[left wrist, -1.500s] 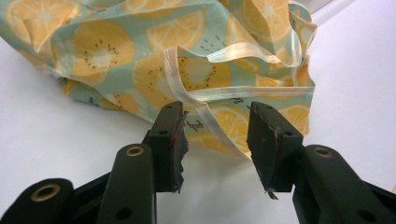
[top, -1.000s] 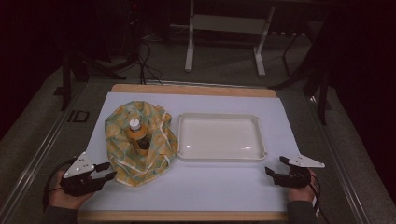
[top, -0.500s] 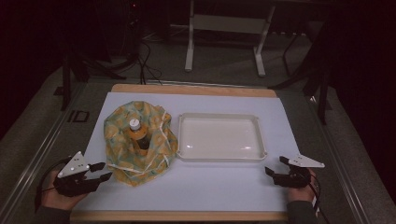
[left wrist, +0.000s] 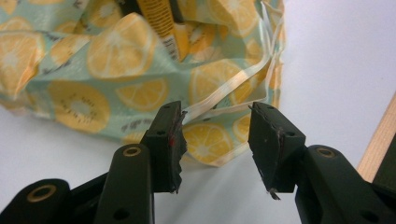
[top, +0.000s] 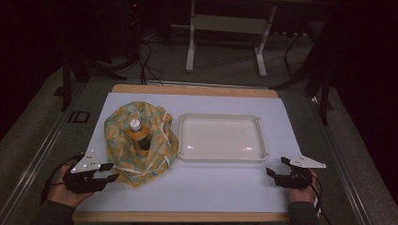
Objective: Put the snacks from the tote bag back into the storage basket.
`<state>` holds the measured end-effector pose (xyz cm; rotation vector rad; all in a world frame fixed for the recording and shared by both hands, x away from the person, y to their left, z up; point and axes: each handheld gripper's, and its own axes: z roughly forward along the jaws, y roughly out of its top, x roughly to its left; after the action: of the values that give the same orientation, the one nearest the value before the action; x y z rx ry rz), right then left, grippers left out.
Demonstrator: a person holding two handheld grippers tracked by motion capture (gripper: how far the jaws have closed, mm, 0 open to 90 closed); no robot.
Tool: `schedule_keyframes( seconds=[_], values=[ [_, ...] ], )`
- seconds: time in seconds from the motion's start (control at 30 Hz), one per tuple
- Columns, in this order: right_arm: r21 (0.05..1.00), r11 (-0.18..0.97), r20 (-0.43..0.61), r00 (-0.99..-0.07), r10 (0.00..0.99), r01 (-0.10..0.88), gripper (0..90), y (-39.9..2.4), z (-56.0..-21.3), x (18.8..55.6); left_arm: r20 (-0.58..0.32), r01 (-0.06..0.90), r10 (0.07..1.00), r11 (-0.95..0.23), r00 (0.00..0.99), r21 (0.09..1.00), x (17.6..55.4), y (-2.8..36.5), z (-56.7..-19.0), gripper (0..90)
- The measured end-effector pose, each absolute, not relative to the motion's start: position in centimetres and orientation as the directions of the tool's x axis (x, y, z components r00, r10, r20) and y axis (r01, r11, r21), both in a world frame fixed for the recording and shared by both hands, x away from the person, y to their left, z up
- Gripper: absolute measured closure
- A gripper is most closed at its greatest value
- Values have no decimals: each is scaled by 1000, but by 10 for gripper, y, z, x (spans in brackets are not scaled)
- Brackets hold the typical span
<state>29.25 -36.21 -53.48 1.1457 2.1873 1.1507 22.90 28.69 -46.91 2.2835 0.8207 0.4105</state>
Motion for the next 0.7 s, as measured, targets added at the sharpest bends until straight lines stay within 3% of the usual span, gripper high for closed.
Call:
schedule_keyframes(
  seconds=[0.7],
  values=[
    [816, 325, 13, -578, 816, 478, 169, -362, -535, 293, 105, 387, 538, -716, 836, 581, 248, 250, -451, 565]
  ],
)
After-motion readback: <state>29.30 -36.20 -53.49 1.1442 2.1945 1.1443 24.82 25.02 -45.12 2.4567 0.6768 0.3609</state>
